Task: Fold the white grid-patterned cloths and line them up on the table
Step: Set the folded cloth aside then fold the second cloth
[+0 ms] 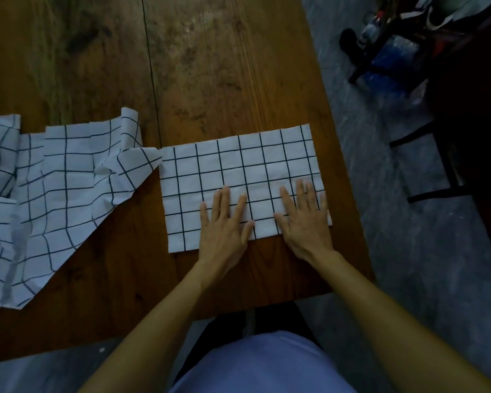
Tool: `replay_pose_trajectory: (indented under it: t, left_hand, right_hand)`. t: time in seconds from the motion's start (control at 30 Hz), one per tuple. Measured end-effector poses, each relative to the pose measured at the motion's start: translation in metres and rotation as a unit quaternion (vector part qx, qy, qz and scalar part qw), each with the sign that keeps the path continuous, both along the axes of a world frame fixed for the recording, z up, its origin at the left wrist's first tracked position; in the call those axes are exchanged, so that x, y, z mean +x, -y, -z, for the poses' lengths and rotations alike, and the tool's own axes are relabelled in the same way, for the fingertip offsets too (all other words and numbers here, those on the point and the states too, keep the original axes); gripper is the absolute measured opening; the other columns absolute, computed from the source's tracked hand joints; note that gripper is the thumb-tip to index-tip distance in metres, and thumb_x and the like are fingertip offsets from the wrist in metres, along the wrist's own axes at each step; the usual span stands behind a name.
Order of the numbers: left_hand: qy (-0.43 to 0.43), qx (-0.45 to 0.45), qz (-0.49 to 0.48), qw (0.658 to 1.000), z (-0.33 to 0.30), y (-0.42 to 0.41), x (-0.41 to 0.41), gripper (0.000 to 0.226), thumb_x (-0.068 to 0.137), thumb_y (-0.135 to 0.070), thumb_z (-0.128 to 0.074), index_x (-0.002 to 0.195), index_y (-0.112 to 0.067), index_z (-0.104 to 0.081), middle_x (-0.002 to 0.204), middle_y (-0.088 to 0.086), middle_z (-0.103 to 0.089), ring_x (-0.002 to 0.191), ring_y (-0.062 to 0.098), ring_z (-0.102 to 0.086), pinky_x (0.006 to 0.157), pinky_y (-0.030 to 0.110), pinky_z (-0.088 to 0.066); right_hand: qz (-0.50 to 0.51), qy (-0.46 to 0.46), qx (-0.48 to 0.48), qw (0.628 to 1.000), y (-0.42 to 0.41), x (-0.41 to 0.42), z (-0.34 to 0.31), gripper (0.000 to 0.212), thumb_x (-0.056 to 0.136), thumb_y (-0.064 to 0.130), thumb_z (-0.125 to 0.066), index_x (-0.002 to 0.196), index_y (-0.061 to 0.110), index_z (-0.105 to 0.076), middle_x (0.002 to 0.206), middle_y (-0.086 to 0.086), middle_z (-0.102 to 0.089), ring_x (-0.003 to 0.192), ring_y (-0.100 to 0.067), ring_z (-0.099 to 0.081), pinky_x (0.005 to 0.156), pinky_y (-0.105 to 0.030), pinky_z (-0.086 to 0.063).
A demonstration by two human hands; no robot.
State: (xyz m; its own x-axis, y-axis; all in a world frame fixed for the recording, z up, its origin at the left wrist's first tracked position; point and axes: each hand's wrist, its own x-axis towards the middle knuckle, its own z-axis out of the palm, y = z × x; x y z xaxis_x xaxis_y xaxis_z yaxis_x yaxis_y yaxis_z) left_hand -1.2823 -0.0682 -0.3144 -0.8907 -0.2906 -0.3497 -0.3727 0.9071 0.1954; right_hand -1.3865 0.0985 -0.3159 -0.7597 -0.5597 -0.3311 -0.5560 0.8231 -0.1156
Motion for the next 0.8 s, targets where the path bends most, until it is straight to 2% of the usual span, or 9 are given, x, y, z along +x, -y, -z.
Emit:
replay_pose_trajectory:
  t: [0.13, 0.27, 0.37, 0.6, 0.7, 0.8]
  left_hand:
    - [0.007, 0.003, -0.024, 1.0, -0.007, -0.003, -0.003, 0.064, 0.098, -0.055, -0.017, 0.15, -0.029, 0.008, 0.155, 0.01, 0.023, 0.141, 0.024, 0.026, 0.115, 0.05, 0.013]
    - [-0.009, 0.011, 0.003, 1.0, -0.014, -0.016, -0.008, 0.064, 0.098, -0.053, -0.018, 0.15, -0.025, 0.007, 0.156, 0.01, 0.02, 0.142, 0.024, 0.023, 0.115, 0.049, 0.013]
    - [-0.008, 0.018, 0.008, 1.0, -0.013, -0.019, -0.008, 0.064, 0.098, -0.052, -0.019, 0.151, -0.025, 0.006, 0.156, 0.009, 0.021, 0.142, 0.023, 0.023, 0.115, 0.048, 0.012]
    - [-0.006, 0.005, -0.031, 0.999, 0.004, 0.033, 0.023, 0.07, 0.089, -0.064, -0.002, 0.149, -0.029, 0.011, 0.155, 0.007, 0.025, 0.141, 0.022, 0.027, 0.115, 0.043, 0.015]
    - [-0.018, 0.005, -0.034, 0.999, 0.002, 0.047, 0.024, 0.072, 0.089, -0.063, -0.002, 0.15, -0.026, 0.007, 0.155, 0.008, 0.024, 0.141, 0.021, 0.027, 0.114, 0.043, 0.015]
    - [-0.052, 0.0, -0.035, 0.998, -0.002, 0.048, 0.009, 0.069, 0.092, -0.058, -0.009, 0.151, -0.024, -0.001, 0.157, 0.009, 0.016, 0.144, 0.022, 0.019, 0.116, 0.043, 0.011]
  right_hand:
    - [0.039, -0.013, -0.006, 0.999, -0.018, -0.004, -0.006, 0.065, 0.096, 0.054, -0.013, 0.151, 0.023, 0.003, 0.156, -0.009, 0.015, 0.145, -0.025, 0.017, 0.116, -0.049, 0.011]
    - [-0.018, 0.024, -0.042, 0.999, -0.01, 0.012, -0.015, 0.065, 0.095, 0.05, -0.011, 0.152, 0.021, -0.001, 0.159, -0.012, 0.01, 0.146, -0.024, 0.014, 0.119, -0.046, 0.006]
    - [-0.054, 0.059, -0.058, 0.995, 0.007, 0.025, -0.013, 0.063, 0.095, 0.049, -0.006, 0.152, 0.024, 0.001, 0.159, -0.009, 0.013, 0.146, -0.021, 0.017, 0.12, -0.044, 0.004]
    - [0.019, 0.062, -0.061, 0.996, 0.002, 0.027, -0.005, 0.066, 0.092, 0.056, -0.007, 0.151, 0.027, 0.002, 0.158, -0.006, 0.019, 0.144, -0.019, 0.022, 0.118, -0.041, 0.01]
    - [0.015, 0.028, -0.072, 0.997, 0.005, 0.024, -0.01, 0.067, 0.092, 0.053, -0.017, 0.152, 0.023, -0.014, 0.16, -0.01, 0.003, 0.146, -0.023, 0.011, 0.118, -0.044, 0.006]
    - [-0.021, 0.001, -0.121, 0.992, 0.038, 0.014, -0.018, 0.06, 0.093, 0.044, -0.026, 0.148, 0.018, -0.028, 0.159, -0.015, -0.014, 0.147, -0.024, -0.001, 0.118, -0.045, -0.001]
